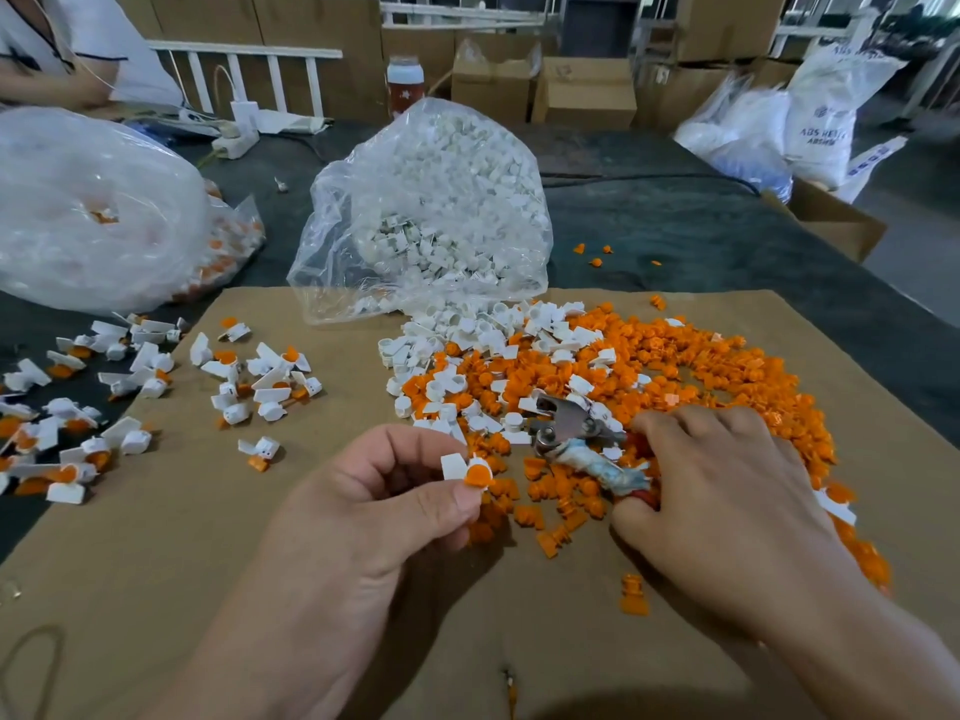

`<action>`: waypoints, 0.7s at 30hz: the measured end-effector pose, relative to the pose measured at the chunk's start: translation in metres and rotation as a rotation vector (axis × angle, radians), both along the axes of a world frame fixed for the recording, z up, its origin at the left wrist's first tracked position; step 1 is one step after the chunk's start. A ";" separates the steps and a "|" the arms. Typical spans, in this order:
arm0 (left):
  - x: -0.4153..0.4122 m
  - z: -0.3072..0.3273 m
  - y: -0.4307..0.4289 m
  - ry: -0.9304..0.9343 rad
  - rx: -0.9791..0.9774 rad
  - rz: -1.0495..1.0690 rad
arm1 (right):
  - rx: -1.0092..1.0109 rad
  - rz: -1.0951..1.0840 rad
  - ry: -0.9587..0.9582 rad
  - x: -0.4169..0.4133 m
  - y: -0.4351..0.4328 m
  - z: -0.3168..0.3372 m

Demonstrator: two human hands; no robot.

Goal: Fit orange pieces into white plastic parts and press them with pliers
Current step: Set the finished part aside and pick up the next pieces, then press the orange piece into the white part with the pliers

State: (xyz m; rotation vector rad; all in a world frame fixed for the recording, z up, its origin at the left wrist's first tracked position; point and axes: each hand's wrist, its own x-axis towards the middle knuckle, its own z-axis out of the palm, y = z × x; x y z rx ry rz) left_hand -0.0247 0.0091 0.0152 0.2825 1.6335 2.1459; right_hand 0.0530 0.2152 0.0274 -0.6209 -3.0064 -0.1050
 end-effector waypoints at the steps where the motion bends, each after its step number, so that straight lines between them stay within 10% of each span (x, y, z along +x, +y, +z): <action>1: 0.000 0.000 0.000 0.001 -0.001 0.001 | 0.011 -0.008 0.000 -0.001 -0.001 0.000; 21: -0.011 0.001 -0.012 0.097 0.001 -0.007 | -0.154 0.462 0.304 0.015 -0.011 0.012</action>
